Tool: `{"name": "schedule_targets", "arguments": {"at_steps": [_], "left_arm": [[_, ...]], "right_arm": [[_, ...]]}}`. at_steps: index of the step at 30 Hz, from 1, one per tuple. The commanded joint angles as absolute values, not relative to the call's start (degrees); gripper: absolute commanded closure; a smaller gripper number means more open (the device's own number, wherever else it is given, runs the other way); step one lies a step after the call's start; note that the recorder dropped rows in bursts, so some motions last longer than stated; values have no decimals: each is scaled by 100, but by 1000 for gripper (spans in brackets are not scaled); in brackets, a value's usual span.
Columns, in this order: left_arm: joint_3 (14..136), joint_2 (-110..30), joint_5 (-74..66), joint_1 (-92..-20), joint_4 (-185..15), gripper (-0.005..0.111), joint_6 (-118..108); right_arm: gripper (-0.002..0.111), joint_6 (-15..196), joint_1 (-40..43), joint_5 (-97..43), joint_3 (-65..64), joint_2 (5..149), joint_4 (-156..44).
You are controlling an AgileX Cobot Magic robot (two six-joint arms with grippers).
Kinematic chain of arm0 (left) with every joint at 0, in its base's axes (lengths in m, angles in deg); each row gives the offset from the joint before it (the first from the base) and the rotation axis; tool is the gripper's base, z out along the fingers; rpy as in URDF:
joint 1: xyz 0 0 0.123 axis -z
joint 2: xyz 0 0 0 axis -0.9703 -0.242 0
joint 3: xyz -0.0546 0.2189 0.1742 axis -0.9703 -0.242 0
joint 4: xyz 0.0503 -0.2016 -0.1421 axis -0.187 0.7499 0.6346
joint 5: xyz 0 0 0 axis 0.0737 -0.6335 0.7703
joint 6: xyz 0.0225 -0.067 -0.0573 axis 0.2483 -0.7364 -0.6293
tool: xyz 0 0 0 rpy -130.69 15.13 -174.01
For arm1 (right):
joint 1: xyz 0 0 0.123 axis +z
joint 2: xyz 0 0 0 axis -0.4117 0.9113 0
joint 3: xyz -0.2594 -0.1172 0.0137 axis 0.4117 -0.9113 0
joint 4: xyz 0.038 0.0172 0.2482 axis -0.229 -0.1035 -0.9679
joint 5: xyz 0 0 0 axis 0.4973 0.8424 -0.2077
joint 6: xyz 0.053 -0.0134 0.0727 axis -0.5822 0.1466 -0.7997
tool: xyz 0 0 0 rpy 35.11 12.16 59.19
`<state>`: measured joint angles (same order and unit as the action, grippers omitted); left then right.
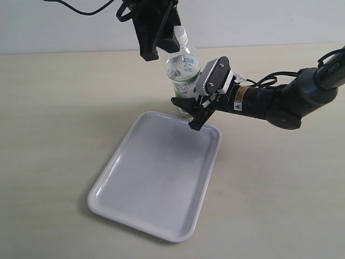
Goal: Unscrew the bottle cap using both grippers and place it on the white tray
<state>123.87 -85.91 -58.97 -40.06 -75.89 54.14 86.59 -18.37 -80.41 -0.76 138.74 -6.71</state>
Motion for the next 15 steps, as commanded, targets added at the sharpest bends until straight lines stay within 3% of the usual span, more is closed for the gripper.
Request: {"name": "schedule_targets", "arguments": {"at_steps": [1, 9, 15], "left_arm": [[12398, -8588, -5875, -4006, -7565, 107, 4393], [12398, -8588, -5713, -4006, -7565, 107, 800], [12398, -8588, -5670, -4006, -7565, 107, -237]], "right_arm": [[108, 8674, -1832, -7608, -101, 13911, -576], [108, 8673, -1832, -7608, -101, 13911, -587], [108, 8661, -1832, -7608, -101, 13911, -576]]}}
